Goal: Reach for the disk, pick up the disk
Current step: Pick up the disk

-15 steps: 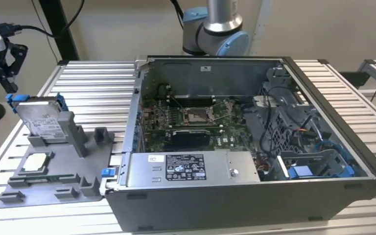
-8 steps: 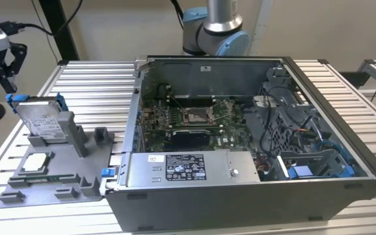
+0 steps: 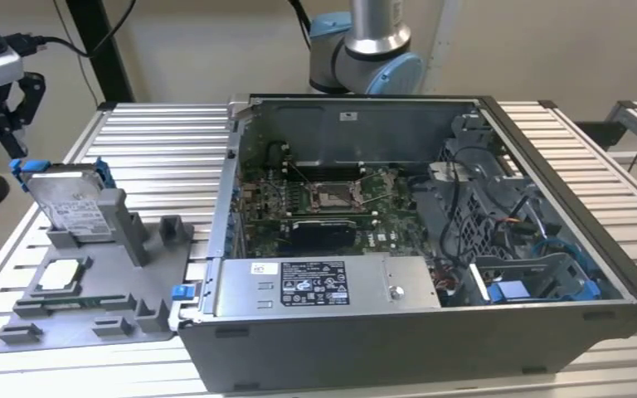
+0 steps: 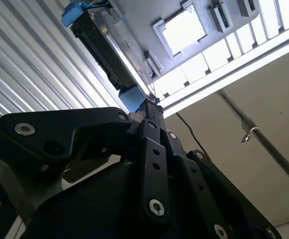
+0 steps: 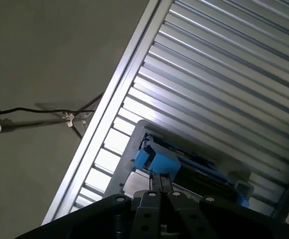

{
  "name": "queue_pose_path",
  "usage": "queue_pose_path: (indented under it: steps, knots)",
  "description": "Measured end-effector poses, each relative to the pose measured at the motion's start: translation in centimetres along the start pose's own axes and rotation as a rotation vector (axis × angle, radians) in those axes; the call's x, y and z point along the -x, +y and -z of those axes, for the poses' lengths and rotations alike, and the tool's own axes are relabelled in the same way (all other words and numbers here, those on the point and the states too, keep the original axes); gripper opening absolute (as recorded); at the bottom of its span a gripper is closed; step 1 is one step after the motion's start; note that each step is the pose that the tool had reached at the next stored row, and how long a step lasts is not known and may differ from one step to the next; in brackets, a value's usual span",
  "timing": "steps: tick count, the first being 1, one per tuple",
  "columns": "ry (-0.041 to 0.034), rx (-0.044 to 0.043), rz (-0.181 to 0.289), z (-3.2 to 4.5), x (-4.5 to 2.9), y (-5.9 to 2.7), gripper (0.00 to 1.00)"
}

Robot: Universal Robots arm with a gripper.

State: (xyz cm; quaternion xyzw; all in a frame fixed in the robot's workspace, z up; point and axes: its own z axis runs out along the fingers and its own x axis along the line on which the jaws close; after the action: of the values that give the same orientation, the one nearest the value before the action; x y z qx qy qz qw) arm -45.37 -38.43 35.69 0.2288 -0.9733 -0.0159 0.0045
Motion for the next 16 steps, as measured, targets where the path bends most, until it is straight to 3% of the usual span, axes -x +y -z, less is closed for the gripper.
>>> queue_pose_path:
  steps: [16]
  knots:
    - [0.0075,-0.0017,0.218,-0.01,-0.08,0.04,0.0]
